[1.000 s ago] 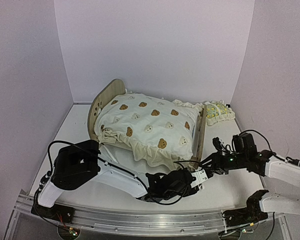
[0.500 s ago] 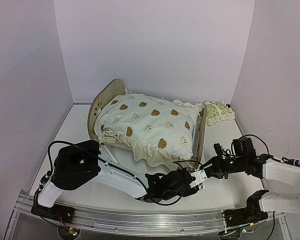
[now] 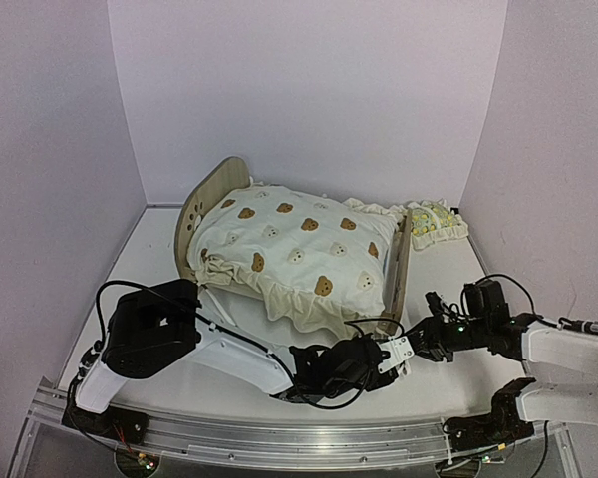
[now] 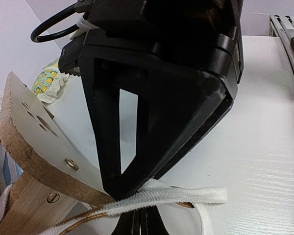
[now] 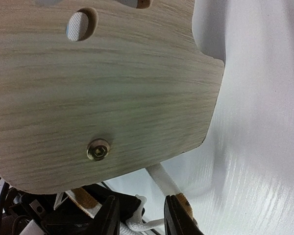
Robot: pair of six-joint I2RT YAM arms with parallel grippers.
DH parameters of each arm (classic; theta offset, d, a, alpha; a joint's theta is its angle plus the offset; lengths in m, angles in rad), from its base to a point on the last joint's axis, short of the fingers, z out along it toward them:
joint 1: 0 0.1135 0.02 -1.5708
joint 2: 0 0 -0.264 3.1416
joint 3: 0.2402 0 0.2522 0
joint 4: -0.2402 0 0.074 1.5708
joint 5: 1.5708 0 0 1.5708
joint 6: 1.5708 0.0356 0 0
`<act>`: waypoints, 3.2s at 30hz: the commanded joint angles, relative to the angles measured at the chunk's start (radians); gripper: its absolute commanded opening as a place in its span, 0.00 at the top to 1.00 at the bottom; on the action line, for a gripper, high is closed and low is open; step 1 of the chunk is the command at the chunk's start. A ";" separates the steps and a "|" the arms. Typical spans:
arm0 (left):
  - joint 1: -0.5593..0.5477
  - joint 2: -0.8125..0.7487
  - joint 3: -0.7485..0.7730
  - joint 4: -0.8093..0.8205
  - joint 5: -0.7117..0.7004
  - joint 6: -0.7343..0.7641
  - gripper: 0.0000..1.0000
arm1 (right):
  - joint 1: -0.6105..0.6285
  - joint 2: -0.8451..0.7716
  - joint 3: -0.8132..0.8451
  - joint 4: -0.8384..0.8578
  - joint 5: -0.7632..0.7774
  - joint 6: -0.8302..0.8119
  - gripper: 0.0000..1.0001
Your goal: Set up the pet bed
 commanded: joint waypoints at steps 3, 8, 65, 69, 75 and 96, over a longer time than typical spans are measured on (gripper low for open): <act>0.006 0.010 0.003 0.061 -0.022 -0.019 1.00 | -0.002 -0.017 -0.014 0.025 -0.032 0.016 0.72; 0.006 0.011 0.006 0.060 -0.031 -0.024 1.00 | -0.003 -0.032 -0.014 0.051 -0.041 0.033 0.76; -0.033 0.001 0.050 -0.187 0.241 -0.269 0.51 | -0.002 -0.050 -0.001 0.060 0.067 0.081 1.00; -0.021 0.032 0.074 -0.176 0.225 -0.270 0.56 | -0.003 -0.054 -0.003 0.060 0.063 0.083 1.00; -0.013 0.068 0.094 -0.146 0.203 -0.289 0.65 | -0.003 -0.069 -0.008 0.060 0.062 0.087 1.00; -0.011 -0.037 -0.046 -0.095 0.174 -0.338 1.00 | -0.003 -0.114 0.002 0.030 0.113 0.088 1.00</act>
